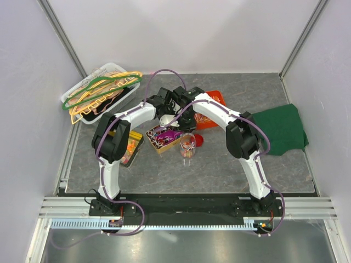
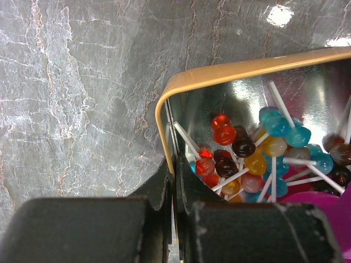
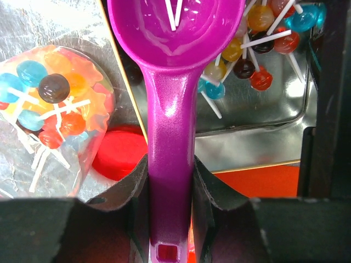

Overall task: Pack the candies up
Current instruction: Scoop the fake candies from the storage box.

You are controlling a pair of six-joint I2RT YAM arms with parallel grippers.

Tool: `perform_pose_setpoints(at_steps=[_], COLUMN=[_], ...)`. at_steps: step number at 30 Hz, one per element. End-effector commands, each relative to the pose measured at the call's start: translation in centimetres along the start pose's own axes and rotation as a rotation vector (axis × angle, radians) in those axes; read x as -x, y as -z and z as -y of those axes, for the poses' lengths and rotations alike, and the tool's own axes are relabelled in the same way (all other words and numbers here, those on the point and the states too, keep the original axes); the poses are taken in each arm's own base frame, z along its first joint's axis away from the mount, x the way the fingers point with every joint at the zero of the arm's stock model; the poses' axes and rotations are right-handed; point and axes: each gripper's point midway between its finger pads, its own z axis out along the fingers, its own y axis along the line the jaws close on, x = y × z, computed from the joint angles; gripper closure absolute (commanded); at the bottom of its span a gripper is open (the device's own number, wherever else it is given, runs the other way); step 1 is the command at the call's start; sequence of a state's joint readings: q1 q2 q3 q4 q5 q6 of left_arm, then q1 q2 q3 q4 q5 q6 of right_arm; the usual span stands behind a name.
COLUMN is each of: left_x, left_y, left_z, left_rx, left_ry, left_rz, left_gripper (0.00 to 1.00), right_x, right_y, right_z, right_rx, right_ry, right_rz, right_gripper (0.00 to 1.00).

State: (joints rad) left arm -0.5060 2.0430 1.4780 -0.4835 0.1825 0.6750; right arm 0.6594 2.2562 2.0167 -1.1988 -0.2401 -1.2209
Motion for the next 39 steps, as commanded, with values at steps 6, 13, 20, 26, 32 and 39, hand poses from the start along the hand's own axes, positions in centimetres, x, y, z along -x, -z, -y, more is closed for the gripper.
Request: perform_pose_setpoints(at_steps=[6, 13, 20, 26, 32, 39], left_x=[-0.6, -0.8, -0.6, -0.6, -1.0, -0.9], left_y=[0.1, 0.2, 0.4, 0.5, 0.5, 0.7], left_z=[5.3, 5.4, 5.6, 5.5, 5.8, 5.9], left_rx=[-0.163, -0.160, -0.166, -0.164, -0.173, -0.174], left_ry=[-0.124, -0.103, -0.093, -0.089, -0.082, -0.073], left_rz=[-0.028, -0.030, -0.020, -0.017, -0.021, -0.011], left_gripper=[0.98, 0.98, 0.98, 0.98, 0.98, 0.98], right_x=[1.5, 1.8, 1.4, 0.5, -0.4, -1.2], right_y=[4.8, 2.8, 1.8, 1.6, 2.2, 1.4], right_z=[7.0, 6.1, 6.0, 6.5, 7.3, 7.0], right_rx=[-0.304, -0.258, -0.263, -0.283, -0.321, -0.323], right_ry=[0.042, -0.016, -0.057, -0.097, -0.134, -0.167], right_rz=[0.087, 0.161, 0.171, 0.163, 0.161, 0.175], right_gripper=[1.00, 1.00, 1.00, 1.00, 1.00, 1.00])
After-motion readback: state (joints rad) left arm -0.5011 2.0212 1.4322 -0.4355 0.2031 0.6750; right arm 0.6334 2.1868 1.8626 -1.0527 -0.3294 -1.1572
